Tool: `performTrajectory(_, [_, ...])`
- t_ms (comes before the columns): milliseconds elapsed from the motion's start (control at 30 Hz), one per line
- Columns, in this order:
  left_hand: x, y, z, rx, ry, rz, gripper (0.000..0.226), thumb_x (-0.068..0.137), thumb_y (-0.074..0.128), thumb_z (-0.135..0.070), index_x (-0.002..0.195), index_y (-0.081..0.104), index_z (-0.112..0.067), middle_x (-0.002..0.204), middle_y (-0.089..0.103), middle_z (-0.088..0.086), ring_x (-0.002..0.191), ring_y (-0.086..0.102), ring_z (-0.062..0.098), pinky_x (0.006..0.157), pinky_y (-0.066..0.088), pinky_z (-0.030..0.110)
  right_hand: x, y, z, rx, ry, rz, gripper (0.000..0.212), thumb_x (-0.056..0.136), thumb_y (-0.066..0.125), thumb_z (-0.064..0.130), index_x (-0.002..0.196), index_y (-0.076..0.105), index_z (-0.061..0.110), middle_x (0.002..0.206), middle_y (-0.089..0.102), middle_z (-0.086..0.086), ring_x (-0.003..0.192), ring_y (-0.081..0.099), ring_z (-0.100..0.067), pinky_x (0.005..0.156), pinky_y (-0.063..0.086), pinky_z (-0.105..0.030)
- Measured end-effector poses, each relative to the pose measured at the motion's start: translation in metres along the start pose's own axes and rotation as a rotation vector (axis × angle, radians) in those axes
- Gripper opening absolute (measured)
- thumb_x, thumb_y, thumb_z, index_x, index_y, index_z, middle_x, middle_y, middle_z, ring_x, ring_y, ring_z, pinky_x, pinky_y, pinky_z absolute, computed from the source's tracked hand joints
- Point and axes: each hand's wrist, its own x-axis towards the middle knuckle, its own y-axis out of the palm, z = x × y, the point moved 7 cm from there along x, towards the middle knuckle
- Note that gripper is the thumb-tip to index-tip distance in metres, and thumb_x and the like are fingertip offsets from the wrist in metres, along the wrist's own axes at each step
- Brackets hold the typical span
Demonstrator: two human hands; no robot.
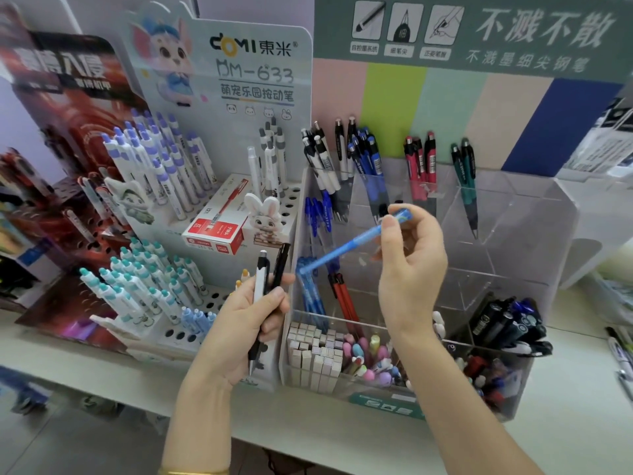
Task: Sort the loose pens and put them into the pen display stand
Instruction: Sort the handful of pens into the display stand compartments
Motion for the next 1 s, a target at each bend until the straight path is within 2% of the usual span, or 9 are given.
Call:
performTrajectory(133, [-0.001,0.005,-0.004,-0.021,0.027,-0.003,0.022,0.099,0.042,-0.004,0.111,0.06,-0.008,0.067,0.053,0.001,0.047,0.035,0.006,0.042,0.03,0.017,-0.016,0.022,-0.012,-0.291,-0.121,0.233,0.017,0.093,0.057,0.01,0.109,0.06,0.015,0.092,0.057,0.004,0.08,0.057,-0.003,0.073,0.047,-0.014])
performTrajectory(233, [-0.001,0.01,-0.006,-0.054,0.036,0.028,0.022,0.099,0.042,-0.005,0.113,0.058,-0.006,0.068,0.053,0.002,0.048,0.035,0.007,0.043,0.029,0.017,-0.03,0.042,-0.032,-0.527,-0.143,0.422,0.025,0.09,0.062,0.011,0.115,0.061,0.011,0.097,0.062,0.003,0.09,0.059,-0.011,0.083,0.05,-0.027])
performTrajectory(400, [-0.002,0.019,-0.005,-0.068,0.046,0.105,0.024,0.094,0.047,-0.011,0.115,0.057,-0.005,0.072,0.057,0.003,0.051,0.041,0.009,0.047,0.035,0.018,-0.045,0.06,-0.052,-0.659,-0.076,0.559,0.016,0.088,0.065,0.017,0.096,0.053,0.01,0.086,0.065,-0.006,0.08,0.061,-0.025,0.07,0.05,-0.04])
performTrajectory(467, [-0.002,0.024,-0.005,-0.069,0.057,0.146,0.029,0.088,0.051,-0.017,0.114,0.057,-0.006,0.074,0.059,0.004,0.053,0.043,0.01,0.05,0.038,0.019,-0.046,0.06,-0.053,-0.663,-0.057,0.563,0.017,0.088,0.066,0.018,0.094,0.051,0.01,0.084,0.064,-0.006,0.078,0.06,-0.026,0.067,0.049,-0.039])
performTrajectory(633, [0.0,0.036,-0.003,-0.05,0.051,0.236,0.026,0.091,0.057,-0.019,0.114,0.059,-0.006,0.078,0.062,0.006,0.055,0.047,0.01,0.051,0.041,0.021,-0.03,0.028,-0.03,-0.315,0.101,0.392,0.005,0.092,0.061,0.021,0.089,0.063,0.017,0.077,0.065,0.005,0.072,0.062,-0.01,0.068,0.052,-0.029])
performTrajectory(700, [0.001,0.046,-0.002,-0.003,0.04,0.292,0.026,0.089,0.056,-0.019,0.112,0.059,-0.006,0.079,0.063,0.006,0.055,0.046,0.01,0.051,0.04,0.021,-0.026,0.023,-0.024,-0.177,0.227,0.435,0.008,0.091,0.062,0.023,0.088,0.069,0.019,0.079,0.068,0.004,0.074,0.064,-0.009,0.069,0.054,-0.029])
performTrajectory(800, [0.002,0.064,-0.002,0.036,0.029,0.352,0.018,0.094,0.053,-0.016,0.109,0.059,-0.009,0.081,0.066,0.007,0.057,0.051,0.011,0.053,0.044,0.021,-0.017,0.017,-0.019,-0.187,0.258,0.488,0.007,0.086,0.068,0.022,0.082,0.07,0.017,0.078,0.069,0.002,0.073,0.065,-0.013,0.069,0.055,-0.032])
performTrajectory(900, [0.008,0.072,-0.002,0.017,-0.016,0.292,0.023,0.097,0.045,-0.011,0.117,0.057,-0.009,0.088,0.072,0.012,0.067,0.063,0.017,0.056,0.052,0.025,0.013,-0.016,-0.006,-0.087,0.195,0.209,0.013,0.091,0.062,0.02,0.079,0.065,0.021,0.071,0.063,0.002,0.063,0.058,-0.013,0.053,0.048,-0.024])
performTrajectory(1000, [0.013,0.077,-0.003,0.082,-0.005,0.25,0.023,0.1,0.043,-0.013,0.118,0.058,-0.016,0.09,0.071,0.011,0.068,0.063,0.017,0.053,0.051,0.026,0.041,-0.057,0.018,-0.13,-0.044,-0.121,0.01,0.094,0.058,0.022,0.086,0.062,0.023,0.075,0.061,0.006,0.067,0.056,-0.011,0.06,0.052,-0.029])
